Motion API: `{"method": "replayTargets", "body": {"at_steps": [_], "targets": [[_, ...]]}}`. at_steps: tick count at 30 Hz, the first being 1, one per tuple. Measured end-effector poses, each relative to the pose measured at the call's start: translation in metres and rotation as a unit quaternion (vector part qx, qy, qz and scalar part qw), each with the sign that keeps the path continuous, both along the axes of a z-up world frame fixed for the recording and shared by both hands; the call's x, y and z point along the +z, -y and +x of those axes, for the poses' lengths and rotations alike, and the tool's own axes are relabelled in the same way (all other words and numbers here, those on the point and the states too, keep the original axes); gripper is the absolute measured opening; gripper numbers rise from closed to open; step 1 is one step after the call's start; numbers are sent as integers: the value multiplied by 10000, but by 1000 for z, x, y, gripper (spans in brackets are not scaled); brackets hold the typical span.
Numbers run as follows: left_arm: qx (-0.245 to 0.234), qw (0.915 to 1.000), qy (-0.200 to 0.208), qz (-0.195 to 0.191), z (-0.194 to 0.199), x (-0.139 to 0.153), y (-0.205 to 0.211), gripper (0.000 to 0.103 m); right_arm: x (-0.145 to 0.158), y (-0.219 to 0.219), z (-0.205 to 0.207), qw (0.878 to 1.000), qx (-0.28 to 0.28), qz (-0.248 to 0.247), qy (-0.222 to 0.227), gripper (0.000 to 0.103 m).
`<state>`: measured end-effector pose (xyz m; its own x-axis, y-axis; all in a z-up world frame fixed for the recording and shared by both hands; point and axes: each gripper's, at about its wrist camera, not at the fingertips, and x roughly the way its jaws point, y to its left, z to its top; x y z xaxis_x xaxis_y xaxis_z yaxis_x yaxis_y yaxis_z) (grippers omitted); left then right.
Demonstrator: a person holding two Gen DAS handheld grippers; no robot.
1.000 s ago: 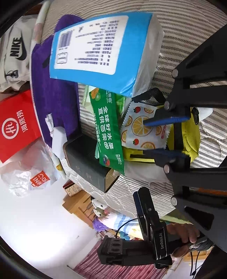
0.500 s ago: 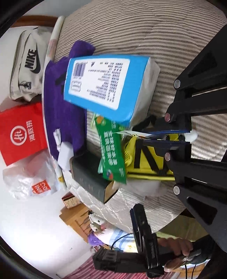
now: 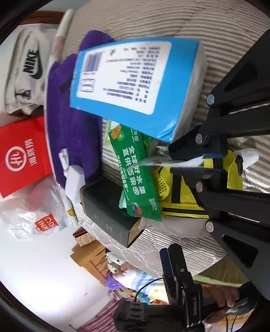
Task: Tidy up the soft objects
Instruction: 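Grasp the orange-print snack packet with the right tool while the left tool reaches the white glove, then grasp the white glove with the left tool and lift it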
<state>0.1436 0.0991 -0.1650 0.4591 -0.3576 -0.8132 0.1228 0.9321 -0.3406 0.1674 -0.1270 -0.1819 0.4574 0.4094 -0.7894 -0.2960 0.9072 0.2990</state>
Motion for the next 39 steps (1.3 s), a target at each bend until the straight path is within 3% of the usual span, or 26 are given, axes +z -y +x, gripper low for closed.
{"method": "replayTargets", "body": {"at_steps": [13, 18, 20, 23, 27, 29, 34, 39], "targets": [[-311, 9994, 151, -47, -3, 1, 29, 67, 28, 38, -44, 9994, -78, -37, 333, 5], [-309, 9994, 79, -141, 2, -10, 35, 50, 21, 58, -57, 9994, -215, -116, 248, 5], [-361, 9991, 134, -154, 3, -14, 38, 34, 16, 64, -61, 9994, -257, -170, 177, 5], [-414, 9990, 152, -116, 5, -20, 43, 21, 8, 70, -64, 9993, -286, -194, 107, 5], [-432, 9990, 27, -144, 8, -24, 45, 21, 0, 72, -62, 9992, -308, -234, 26, 5], [-427, 9985, -144, -300, 12, -28, 44, 27, -4, 72, -60, 9992, -306, -250, -7, 5], [-316, 9987, -19, -391, 14, -31, 45, 26, -13, 68, -57, 9993, -282, -232, -120, 5], [-331, 9987, 269, -262, 7, -18, 47, 11, -10, 65, -59, 9992, -283, -259, -112, 5]]}}
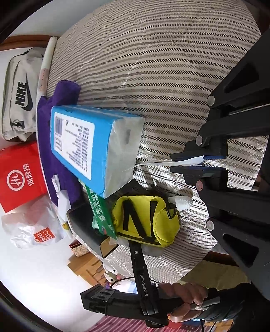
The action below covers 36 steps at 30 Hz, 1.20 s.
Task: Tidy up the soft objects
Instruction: 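Grasp the white glove with the left tool and lift it, then carry the glove and snack packet over the purple towel with both tools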
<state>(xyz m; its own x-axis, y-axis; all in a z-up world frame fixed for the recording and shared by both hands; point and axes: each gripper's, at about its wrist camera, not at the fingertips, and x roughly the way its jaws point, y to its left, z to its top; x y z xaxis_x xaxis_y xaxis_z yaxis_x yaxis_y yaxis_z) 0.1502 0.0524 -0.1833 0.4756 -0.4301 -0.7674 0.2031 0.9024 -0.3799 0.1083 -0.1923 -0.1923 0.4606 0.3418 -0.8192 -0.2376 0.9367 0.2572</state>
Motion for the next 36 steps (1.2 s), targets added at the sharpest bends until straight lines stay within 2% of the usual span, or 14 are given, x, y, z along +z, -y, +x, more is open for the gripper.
{"method": "replayTargets", "body": {"at_steps": [6, 11, 23, 36], "targets": [[105, 9995, 283, 47, -13, 22, -11, 10, 8, -1, -6, 9999, 24, -59, 101, 5], [209, 9987, 417, -225, -24, 38, -25, 10, 14, -3, -9, 9998, 37, -84, 173, 5], [616, 9946, 832, -103, -34, 75, -56, 10, 33, -3, -15, 9992, -25, -131, 372, 5], [677, 9925, 1016, -97, -21, 108, -59, 10, 66, 4, -2, 9975, -122, -88, 693, 5]]}}
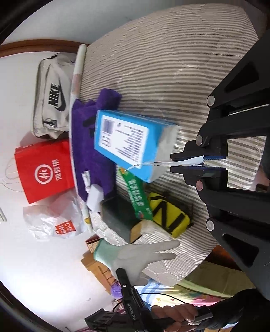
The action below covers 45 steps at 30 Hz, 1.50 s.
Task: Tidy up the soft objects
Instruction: 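Carry the glove and snack packet over the purple towel with both tools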
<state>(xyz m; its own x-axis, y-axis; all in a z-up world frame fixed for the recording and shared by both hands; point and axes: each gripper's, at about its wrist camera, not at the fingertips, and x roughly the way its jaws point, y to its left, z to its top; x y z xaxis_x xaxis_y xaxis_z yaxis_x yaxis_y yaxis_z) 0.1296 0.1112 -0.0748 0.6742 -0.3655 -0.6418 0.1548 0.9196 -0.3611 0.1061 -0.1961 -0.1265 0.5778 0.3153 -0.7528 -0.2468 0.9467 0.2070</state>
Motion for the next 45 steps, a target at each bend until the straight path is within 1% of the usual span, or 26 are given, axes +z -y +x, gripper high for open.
{"method": "replayTargets", "body": {"at_steps": [7, 8, 11, 15, 18, 22, 29, 33, 38, 45], "targets": [[6, 10000, -10, -62, 19, 9, 6, 10, 26, 2, 22, 9996, -2, -32, 284, 5], [-8, 9999, -32, -101, 23, 10, 7, 10, 29, 2, 25, 9995, 2, -40, 303, 5], [-130, 9991, -147, -382, 35, 12, 8, 10, 35, 2, 39, 9993, 18, -57, 369, 5], [-92, 9997, -67, -221, 48, 19, 15, 10, 41, 2, 55, 9991, 30, -54, 431, 5], [-146, 9995, -37, -268, 60, 26, 18, 10, 48, 1, 70, 9987, 71, -76, 499, 5], [-146, 9996, -10, -222, 79, 33, 21, 10, 54, -2, 92, 9982, 151, -98, 567, 5], [-24, 9998, -35, -208, 120, 33, 27, 10, 56, -2, 128, 9980, 209, -13, 591, 5], [-51, 9995, -96, -290, 147, 28, 30, 10, 55, -1, 147, 9982, 198, -1, 566, 5], [-65, 9990, -173, -407, 178, 20, 30, 10, 47, -1, 172, 9986, 182, -17, 496, 5], [-74, 9986, -204, -488, 208, 7, 36, 10, 31, -2, 200, 9992, 214, -35, 348, 5]]}}
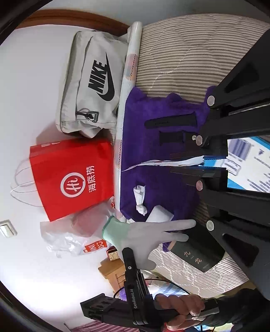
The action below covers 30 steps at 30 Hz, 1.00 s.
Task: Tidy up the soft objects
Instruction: 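Carry the glove and snack packet over the purple towel with both tools, then lower the glove and packet onto the purple towel and open both tools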
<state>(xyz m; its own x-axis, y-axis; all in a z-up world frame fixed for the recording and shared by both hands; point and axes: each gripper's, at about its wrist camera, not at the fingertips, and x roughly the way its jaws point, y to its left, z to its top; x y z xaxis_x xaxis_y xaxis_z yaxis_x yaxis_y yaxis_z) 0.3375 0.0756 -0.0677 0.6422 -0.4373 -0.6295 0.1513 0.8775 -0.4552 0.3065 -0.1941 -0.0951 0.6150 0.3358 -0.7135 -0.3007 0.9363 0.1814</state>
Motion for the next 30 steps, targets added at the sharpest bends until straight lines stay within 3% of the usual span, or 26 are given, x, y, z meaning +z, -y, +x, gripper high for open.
{"method": "replayTargets", "body": {"at_steps": [11, 22, 30], "targets": [[-131, 9999, -113, 1, 36, -19, 12, 10, -28, -8, 36, 9995, 95, -81, -303, 5], [-347, 9978, -420, 376, 57, -52, 22, 10, -70, -21, 66, 9958, 339, -213, -829, 5], [-456, 9948, -680, 610, 60, -70, 25, 11, -84, -24, 73, 9931, 410, -146, -1089, 5]]}}
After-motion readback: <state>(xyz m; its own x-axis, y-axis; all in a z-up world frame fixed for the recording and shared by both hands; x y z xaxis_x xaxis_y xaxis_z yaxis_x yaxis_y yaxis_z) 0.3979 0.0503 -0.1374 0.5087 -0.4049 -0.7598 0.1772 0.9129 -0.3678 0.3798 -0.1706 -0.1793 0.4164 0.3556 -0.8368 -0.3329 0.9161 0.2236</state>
